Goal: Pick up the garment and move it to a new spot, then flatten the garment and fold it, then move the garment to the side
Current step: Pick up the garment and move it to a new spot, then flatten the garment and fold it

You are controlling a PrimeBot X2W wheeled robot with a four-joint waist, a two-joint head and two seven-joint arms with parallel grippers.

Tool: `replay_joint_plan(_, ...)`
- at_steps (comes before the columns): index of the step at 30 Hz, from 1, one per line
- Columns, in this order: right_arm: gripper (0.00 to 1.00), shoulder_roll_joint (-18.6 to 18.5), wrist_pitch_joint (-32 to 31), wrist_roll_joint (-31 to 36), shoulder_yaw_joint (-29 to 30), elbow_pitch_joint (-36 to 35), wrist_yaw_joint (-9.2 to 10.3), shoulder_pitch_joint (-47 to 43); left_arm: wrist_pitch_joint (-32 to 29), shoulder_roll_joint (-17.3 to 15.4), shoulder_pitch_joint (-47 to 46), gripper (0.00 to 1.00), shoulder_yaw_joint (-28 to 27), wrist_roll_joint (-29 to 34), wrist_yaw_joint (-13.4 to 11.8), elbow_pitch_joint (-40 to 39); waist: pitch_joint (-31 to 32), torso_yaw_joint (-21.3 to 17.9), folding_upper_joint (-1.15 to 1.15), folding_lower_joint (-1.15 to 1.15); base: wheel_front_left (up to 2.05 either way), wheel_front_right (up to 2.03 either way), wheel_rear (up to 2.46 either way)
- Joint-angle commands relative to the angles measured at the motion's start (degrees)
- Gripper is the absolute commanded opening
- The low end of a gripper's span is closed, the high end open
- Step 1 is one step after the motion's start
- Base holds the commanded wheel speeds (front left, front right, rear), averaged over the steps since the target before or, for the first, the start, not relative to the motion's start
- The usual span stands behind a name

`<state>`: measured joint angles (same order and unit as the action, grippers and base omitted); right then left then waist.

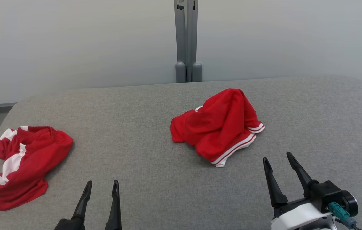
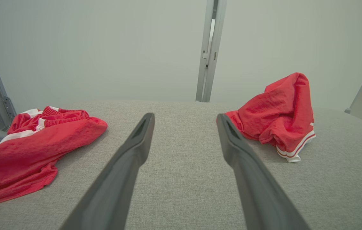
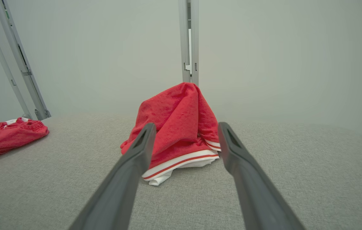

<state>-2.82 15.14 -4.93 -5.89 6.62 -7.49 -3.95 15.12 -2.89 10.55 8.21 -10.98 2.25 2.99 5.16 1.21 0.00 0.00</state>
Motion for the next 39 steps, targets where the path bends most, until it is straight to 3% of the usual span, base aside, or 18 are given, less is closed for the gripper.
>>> replay_joint_plan(1, 1.00, -0.13, 0.02, -0.10, 0.09, 0.04, -0.01, -0.02, 0.05, -0.02, -0.27, 1.00, -0.19, 0.09, -0.30, 0.16, -0.05, -0.02, 0.00, 0.00, 0.00, 0.00, 0.00)
replay_joint_plan(25, 1.00, -0.13, 0.02, -1.56, 1.10, 0.69, -0.01, -0.08, 0.05, -0.01, -1.50, 1.00, 1.03, 0.44, 0.16, -0.07, -1.63, 0.03, 0.00, 0.00, 0.00, 0.00, 0.00)
replay_joint_plan(33, 1.00, -0.13, 0.01, -0.75, 1.68, 1.05, -0.01, 0.98, 0.05, -0.02, -4.81, 1.00, 3.94, 0.54, 1.00, -0.38, -5.11, -3.85, 0.00, 0.00, 0.00, 0.00, 0.00)
replay_joint_plan(39, 1.00, -0.12, 0.01, -0.60, 2.22, 0.15, -0.01, 2.48, 0.05, -0.05, -9.62, 1.00, 9.58, -1.42, 3.96, 1.51, -8.54, -8.48, 0.00, 0.00, 0.00, 0.00, 0.00)
